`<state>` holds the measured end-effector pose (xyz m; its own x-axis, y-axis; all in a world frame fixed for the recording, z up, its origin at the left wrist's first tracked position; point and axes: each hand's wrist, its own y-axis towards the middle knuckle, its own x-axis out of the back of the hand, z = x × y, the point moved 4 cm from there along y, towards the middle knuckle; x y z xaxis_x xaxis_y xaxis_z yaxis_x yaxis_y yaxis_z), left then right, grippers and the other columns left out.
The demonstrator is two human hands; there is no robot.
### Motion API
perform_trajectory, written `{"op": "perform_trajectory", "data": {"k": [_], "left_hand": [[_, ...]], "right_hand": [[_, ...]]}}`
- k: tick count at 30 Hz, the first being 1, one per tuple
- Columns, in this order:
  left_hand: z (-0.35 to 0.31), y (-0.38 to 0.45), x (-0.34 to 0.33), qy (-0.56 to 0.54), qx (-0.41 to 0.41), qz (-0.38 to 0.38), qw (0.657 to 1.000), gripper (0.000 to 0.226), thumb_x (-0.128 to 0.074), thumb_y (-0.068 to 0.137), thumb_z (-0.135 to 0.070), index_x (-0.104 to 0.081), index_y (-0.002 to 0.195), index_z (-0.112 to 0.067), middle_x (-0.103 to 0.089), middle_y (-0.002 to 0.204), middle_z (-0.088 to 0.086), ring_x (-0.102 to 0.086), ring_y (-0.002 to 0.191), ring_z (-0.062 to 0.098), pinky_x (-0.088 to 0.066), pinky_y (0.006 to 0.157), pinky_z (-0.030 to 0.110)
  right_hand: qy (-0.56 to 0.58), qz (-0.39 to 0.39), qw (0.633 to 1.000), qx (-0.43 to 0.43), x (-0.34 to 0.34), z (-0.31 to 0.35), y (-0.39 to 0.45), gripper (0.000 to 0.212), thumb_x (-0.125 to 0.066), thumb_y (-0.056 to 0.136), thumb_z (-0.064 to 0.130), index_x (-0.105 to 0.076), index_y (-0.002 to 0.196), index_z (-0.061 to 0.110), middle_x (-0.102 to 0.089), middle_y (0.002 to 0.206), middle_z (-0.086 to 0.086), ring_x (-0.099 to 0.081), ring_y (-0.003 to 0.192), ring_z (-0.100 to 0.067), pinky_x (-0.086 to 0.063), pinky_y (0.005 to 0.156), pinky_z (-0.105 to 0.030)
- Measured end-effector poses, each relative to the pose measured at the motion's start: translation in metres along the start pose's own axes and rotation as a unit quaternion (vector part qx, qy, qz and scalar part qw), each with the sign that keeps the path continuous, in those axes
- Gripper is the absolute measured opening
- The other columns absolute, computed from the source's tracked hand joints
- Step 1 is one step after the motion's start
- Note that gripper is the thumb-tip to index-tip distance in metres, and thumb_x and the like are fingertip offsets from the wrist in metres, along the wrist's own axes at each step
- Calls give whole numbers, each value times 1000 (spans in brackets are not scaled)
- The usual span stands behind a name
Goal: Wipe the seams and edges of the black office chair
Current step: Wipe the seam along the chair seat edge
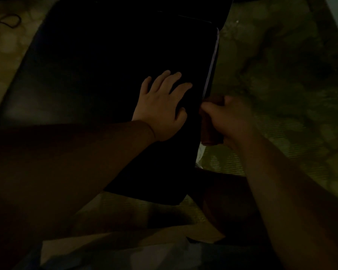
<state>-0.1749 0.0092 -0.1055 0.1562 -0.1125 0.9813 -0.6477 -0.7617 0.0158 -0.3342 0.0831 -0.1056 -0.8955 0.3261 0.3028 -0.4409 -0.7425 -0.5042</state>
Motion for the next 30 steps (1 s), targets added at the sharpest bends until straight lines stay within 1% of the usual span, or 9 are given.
{"op": "perform_trajectory", "data": {"k": [2,7,13,16,17,20,24,27,30], "left_hand": [[1,0,1,-2,-2,-3,1000,68,-35,86,-51,-39,151,-30,-32,161,5,-21,152,30,-15,120,60],[0,-1,2,2,1,4,1000,69,-34,86,-50,-38,152,-31,-30,162,4,-19,153,29,-14,120,60],[2,-1,1,-1,-3,4,1000,68,-34,86,-51,-37,152,-32,-30,162,3,-19,153,28,-14,121,59],[2,-3,2,3,-7,2,1000,67,-35,87,-51,-38,151,-31,-31,162,3,-20,153,28,-14,121,58],[2,-3,1,3,-9,0,1000,67,-35,88,-50,-38,151,-31,-31,162,3,-20,153,28,-15,121,58],[3,-5,0,1,-12,-1,1000,66,-36,88,-50,-38,151,-32,-32,161,3,-21,152,28,-15,120,58],[3,-6,2,1,-15,0,1000,66,-35,87,-50,-39,151,-31,-32,161,3,-22,152,29,-16,120,59],[4,-7,2,-1,-17,2,1000,67,-35,87,-51,-38,151,-31,-32,161,3,-21,152,29,-16,120,59],[4,-7,3,-5,-19,4,1000,67,-35,87,-51,-38,151,-32,-31,162,2,-21,152,28,-15,121,58]], "right_hand": [[-15,22,1000,12,-4,3,0,8,-69,85,24,-65,80,28,-68,85,1,-67,80,-15,-58,72,-36],[-94,-72,993,28,5,1,5,17,-64,86,23,-56,73,17,-57,76,0,-59,75,-17,-49,62,-30],[-99,-4,993,60,-2,8,0,6,-64,89,29,-64,92,23,-60,80,9,-57,72,-3,-43,57,-19],[-154,-73,983,62,4,4,4,16,-61,90,29,-64,91,13,-60,82,2,-60,78,-15,-44,61,-25],[-150,-71,984,62,5,3,4,18,-61,90,29,-64,91,12,-60,83,0,-61,81,-17,-45,62,-26],[-118,-14,991,67,-1,5,2,11,-64,90,32,-63,94,21,-59,81,9,-55,73,-2,-39,56,-17],[-154,-48,984,73,1,4,2,12,-61,91,30,-61,94,18,-57,83,5,-56,80,-12,-36,56,-20],[-135,-26,988,72,1,5,1,9,-62,91,30,-61,88,21,-58,82,5,-55,74,-8,-39,53,-14],[-123,-20,989,79,-1,5,1,7,-64,89,29,-61,86,23,-59,81,6,-60,78,-12,-44,61,-23]]}}
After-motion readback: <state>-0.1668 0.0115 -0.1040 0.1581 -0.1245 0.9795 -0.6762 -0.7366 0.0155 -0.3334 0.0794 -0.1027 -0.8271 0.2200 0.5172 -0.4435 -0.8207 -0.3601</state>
